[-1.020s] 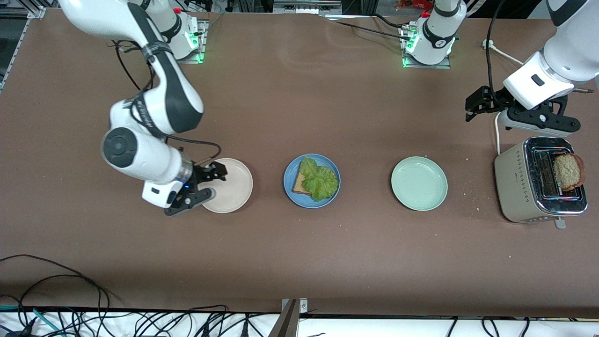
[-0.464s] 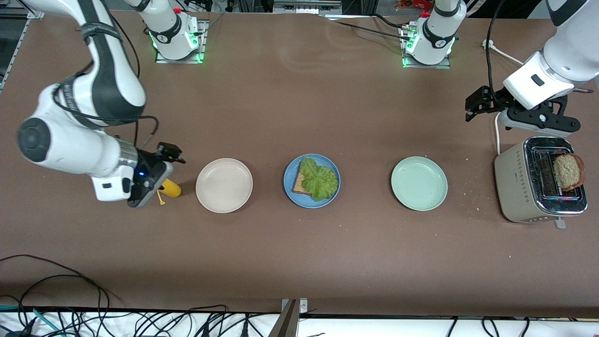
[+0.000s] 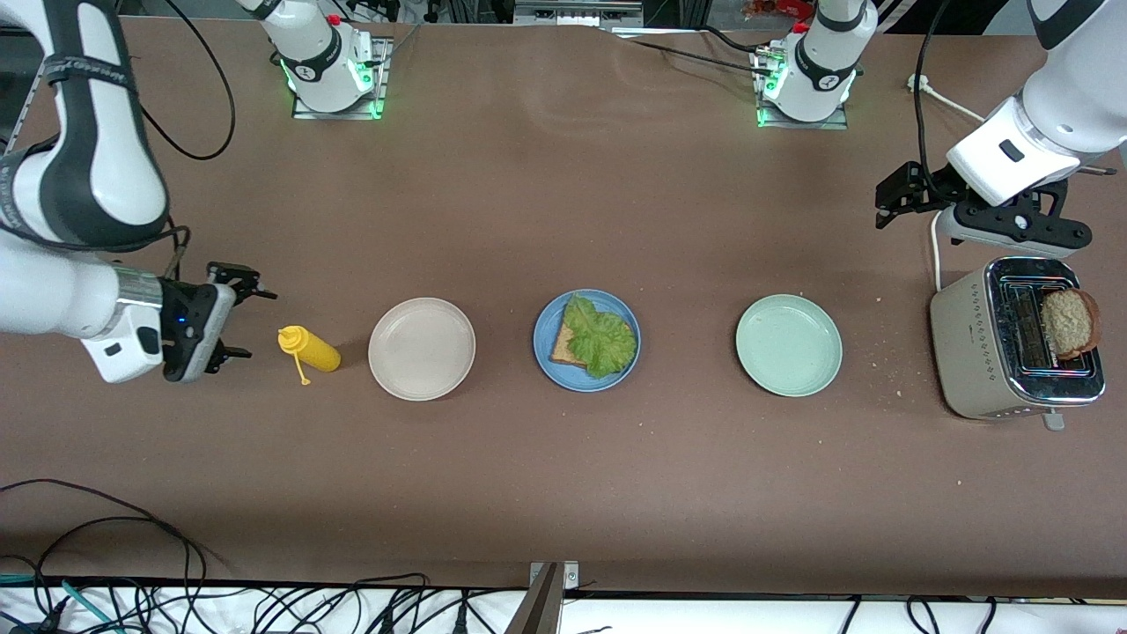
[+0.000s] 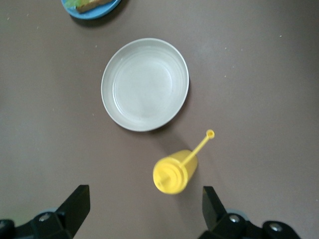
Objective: Make sandwich in blue plate with both arms
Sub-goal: 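Move the right gripper toward the yellow mustard bottle, then close the right gripper around the yellow mustard bottle, then lift the mustard bottle with the right gripper over the blue plate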
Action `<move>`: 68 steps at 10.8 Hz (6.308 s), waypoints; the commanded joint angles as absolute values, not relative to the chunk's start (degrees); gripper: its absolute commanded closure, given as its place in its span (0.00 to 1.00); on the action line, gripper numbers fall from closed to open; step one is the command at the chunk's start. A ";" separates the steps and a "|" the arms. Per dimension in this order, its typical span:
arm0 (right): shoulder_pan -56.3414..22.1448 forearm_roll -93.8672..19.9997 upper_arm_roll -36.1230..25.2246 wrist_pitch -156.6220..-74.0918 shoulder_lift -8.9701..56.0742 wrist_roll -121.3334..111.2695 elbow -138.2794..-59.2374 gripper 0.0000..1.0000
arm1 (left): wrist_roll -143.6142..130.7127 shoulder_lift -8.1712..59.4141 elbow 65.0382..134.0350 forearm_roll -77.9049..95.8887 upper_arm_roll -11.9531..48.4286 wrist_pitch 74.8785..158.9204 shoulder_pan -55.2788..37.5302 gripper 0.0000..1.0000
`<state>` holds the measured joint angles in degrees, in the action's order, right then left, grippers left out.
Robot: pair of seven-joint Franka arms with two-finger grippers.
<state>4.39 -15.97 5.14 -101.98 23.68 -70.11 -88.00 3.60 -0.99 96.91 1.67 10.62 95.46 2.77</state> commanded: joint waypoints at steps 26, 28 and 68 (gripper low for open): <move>15.73 -47.90 7.91 -106.78 50.01 -127.97 -88.42 0.57 | 4.22 -1.41 96.42 2.37 10.63 94.57 2.90 0.00; 15.73 -47.64 8.35 -107.92 49.92 -128.40 -88.33 0.98 | 4.22 -1.41 96.42 2.37 10.63 94.57 2.90 0.00; -61.08 4.92 -22.85 -88.77 56.25 -18.72 -62.93 1.00 | 4.22 -1.41 96.42 2.37 10.63 94.57 2.99 0.00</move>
